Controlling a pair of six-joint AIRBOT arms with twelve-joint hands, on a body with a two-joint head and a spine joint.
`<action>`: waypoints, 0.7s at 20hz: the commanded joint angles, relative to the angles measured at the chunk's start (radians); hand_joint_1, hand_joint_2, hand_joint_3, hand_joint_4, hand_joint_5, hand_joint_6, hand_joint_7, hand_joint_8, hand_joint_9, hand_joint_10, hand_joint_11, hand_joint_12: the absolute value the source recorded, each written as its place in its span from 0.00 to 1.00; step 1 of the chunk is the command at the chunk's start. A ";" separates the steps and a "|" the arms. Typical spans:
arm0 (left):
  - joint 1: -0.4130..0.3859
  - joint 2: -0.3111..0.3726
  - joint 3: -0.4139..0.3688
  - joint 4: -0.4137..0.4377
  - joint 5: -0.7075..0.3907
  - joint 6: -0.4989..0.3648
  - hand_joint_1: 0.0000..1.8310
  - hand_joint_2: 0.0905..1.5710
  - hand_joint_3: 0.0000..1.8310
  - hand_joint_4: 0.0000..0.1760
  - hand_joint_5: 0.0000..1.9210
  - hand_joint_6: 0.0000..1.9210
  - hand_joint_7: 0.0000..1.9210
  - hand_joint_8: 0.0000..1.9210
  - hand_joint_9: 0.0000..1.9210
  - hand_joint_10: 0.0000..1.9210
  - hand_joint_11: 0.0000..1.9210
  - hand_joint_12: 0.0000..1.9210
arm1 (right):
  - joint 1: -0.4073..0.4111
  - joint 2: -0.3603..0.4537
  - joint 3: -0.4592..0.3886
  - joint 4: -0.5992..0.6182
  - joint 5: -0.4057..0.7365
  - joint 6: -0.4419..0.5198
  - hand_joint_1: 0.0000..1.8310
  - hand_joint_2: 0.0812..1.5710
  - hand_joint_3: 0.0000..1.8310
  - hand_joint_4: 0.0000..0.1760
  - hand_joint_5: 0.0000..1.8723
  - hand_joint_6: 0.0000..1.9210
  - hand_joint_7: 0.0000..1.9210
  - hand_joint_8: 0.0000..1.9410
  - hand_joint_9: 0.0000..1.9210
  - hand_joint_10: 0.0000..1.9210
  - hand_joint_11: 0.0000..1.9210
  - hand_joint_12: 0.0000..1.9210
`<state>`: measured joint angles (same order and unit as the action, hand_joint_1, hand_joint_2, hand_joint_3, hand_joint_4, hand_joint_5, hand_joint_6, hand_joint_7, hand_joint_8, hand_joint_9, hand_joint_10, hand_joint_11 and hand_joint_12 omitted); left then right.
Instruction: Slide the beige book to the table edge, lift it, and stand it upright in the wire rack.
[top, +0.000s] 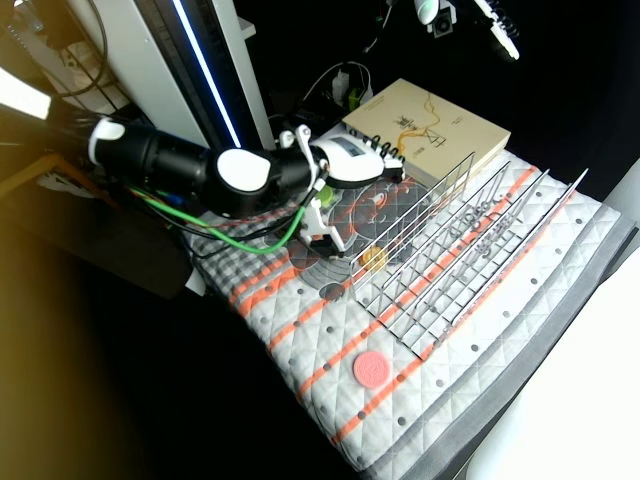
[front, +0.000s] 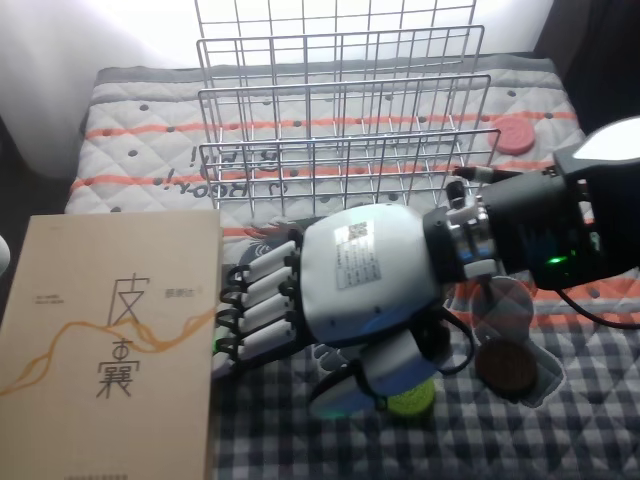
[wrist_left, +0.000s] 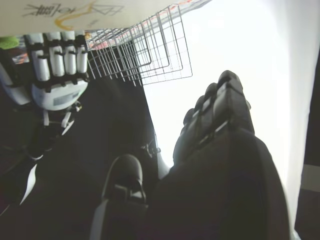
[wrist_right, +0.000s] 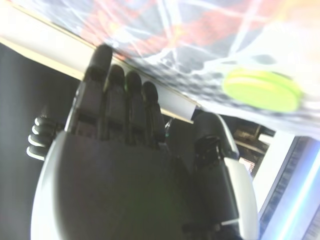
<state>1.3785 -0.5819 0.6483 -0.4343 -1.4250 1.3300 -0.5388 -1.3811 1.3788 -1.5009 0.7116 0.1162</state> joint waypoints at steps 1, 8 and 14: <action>-0.004 -0.001 0.004 -0.006 -0.114 -0.007 0.00 0.77 0.00 0.03 0.00 0.00 0.00 0.00 0.00 0.00 0.00 0.00 | 0.016 -0.008 0.003 0.068 0.048 0.004 0.00 0.93 0.00 0.00 0.10 0.00 0.11 0.00 0.10 0.00 0.08 0.32; -0.004 -0.005 0.006 -0.006 -0.114 -0.014 0.00 0.77 0.00 0.04 0.00 0.00 0.00 0.00 0.00 0.00 0.00 0.00 | 0.022 -0.041 0.027 0.083 0.044 0.004 0.00 0.94 0.00 0.00 0.09 0.00 0.10 0.00 0.10 0.00 0.07 0.31; -0.004 -0.005 0.006 -0.005 -0.115 -0.019 0.00 0.77 0.00 0.06 0.00 0.00 0.00 0.00 0.00 0.00 0.00 0.00 | 0.029 -0.056 0.036 0.087 0.040 0.003 0.00 0.94 0.00 0.00 0.10 0.00 0.10 0.00 0.10 0.00 0.06 0.38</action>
<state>1.3781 -0.5831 0.6483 -0.4320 -1.4227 1.3178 -0.5262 -1.4319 1.4139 -1.4792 0.7063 0.1165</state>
